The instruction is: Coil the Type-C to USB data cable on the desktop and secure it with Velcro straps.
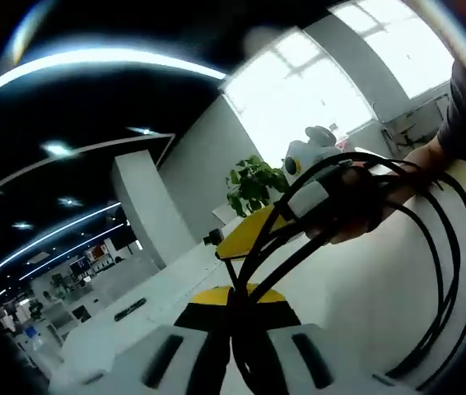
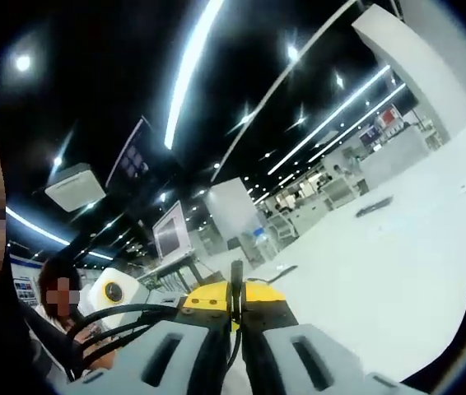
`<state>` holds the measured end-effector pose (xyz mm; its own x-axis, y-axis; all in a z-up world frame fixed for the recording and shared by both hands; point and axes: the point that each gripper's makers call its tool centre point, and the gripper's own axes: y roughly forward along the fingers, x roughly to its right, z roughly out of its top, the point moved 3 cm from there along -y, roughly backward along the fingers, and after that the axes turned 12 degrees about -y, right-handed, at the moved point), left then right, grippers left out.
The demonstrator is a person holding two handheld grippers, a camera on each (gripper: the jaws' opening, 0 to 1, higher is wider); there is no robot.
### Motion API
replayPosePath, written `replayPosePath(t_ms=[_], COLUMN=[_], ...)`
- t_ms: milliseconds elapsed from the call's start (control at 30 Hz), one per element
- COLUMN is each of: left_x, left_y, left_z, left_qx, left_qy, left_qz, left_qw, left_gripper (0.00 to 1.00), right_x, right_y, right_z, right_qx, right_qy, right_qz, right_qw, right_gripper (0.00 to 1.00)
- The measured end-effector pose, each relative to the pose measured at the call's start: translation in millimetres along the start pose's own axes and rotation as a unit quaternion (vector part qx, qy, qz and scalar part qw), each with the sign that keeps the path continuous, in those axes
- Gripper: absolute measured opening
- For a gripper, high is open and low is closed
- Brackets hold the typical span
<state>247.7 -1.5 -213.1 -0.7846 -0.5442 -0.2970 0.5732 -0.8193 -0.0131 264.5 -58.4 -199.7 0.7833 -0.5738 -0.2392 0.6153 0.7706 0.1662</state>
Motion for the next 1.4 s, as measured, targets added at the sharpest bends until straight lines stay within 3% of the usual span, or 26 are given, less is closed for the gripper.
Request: replayPosePath(t_ms=[333, 667, 867, 1067, 1267, 1400], left_x=[-0.6, -0.7, -13.2, -17.0, -13.5, -12.0], left_y=[2, 2, -4, -6, -4, -5], left_z=[-5.4, -6.3, -4.4, -10.4, -12.3, -13.2], left_qx=[-0.005, -0.002, -0.015, -0.041, -0.051, -0.062], left_qy=[0.003, -0.007, 0.054, 0.112, 0.164, 0.182], left_qz=[0.009, 0.013, 0.048, 0.066, 0.065, 0.057], left_qw=[0.9999, 0.9999, 0.9973, 0.9907, 0.983, 0.9796], left_gripper=[0.06, 0.06, 0.04, 0.04, 0.03, 0.03], right_x=[-5, -6, -3, 2, 8, 19], right_y=[0, -3, -5, -4, -5, -11], right_z=[6.0, 8.7, 4.2, -10.6, -8.5, 4.5], right_qx=[0.016, 0.031, 0.013, -0.004, -0.019, -0.017], right_qy=[0.003, 0.063, 0.059, 0.091, 0.029, 0.006], right_qz=[0.012, 0.029, 0.024, 0.019, 0.003, -0.004], right_qw=[0.9998, 0.9971, 0.9979, 0.9957, 0.9994, 0.9998], right_gripper=[0.03, 0.03, 0.03, 0.03, 0.07, 0.23])
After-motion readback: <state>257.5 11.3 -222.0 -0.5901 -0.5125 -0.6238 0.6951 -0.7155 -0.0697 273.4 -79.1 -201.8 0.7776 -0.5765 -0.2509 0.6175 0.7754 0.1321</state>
